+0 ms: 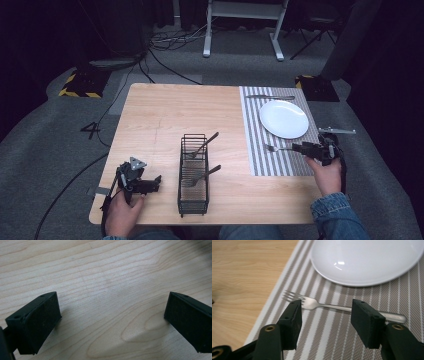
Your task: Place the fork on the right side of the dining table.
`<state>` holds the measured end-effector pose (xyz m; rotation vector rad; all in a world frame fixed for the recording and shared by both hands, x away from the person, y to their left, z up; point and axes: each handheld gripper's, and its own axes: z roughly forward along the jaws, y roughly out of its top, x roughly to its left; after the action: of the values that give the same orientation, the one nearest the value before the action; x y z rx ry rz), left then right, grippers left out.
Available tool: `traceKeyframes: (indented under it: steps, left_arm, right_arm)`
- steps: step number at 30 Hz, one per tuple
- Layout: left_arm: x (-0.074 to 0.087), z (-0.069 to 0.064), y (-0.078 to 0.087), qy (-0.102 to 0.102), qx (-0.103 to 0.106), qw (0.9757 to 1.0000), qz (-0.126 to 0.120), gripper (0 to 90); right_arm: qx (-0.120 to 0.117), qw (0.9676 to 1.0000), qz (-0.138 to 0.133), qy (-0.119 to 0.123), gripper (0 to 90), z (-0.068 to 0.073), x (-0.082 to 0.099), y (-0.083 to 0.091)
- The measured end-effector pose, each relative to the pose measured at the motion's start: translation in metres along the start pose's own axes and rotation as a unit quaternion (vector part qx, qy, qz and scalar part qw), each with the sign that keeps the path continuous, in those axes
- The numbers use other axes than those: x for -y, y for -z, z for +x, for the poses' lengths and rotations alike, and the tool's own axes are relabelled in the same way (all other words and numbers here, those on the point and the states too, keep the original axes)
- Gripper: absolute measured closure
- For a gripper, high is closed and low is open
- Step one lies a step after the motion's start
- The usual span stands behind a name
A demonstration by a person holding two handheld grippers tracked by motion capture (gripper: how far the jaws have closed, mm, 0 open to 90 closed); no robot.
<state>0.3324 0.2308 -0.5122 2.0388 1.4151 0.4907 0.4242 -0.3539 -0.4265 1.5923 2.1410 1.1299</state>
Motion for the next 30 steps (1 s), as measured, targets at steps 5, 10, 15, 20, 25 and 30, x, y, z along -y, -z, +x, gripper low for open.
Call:
traceKeyframes:
  steps: [5,10,15,20,25,30]
  left_arm:
    - [0.0,0.0,0.0,0.0,0.0,1.0,0.0,0.5]
    - [0.0,0.0,0.0,0.0,0.0,1.0,0.0,0.5]
    - [0.0,0.0,0.0,-0.001,0.0,1.0,0.0,0.5]
    - [0.0,0.0,0.0,0.0,0.0,1.0,0.001,0.5]
    - [-0.001,0.0,0.0,0.0,-0.002,1.0,0.0,0.5]
    - [-0.001,0.0,0.0,0.0,-0.002,1.0,0.0,0.5]
  right_arm:
    - [-0.021,0.9994,-0.008,0.026,41.6,0.017,-0.003,0.007]
    - [-0.049,0.9968,-0.012,0.063,39.4,0.047,-0.006,0.016]
    - [-0.067,0.9935,-0.011,0.092,37.7,0.068,-0.007,0.019]
    - [-0.076,0.988,-0.001,0.134,39.7,0.094,-0.004,0.019]
    - [-0.089,0.9828,0.002,0.161,39.2,0.115,0.0,0.019]
    - [-0.112,0.9784,0.008,0.173,37.9,0.132,0.005,0.016]
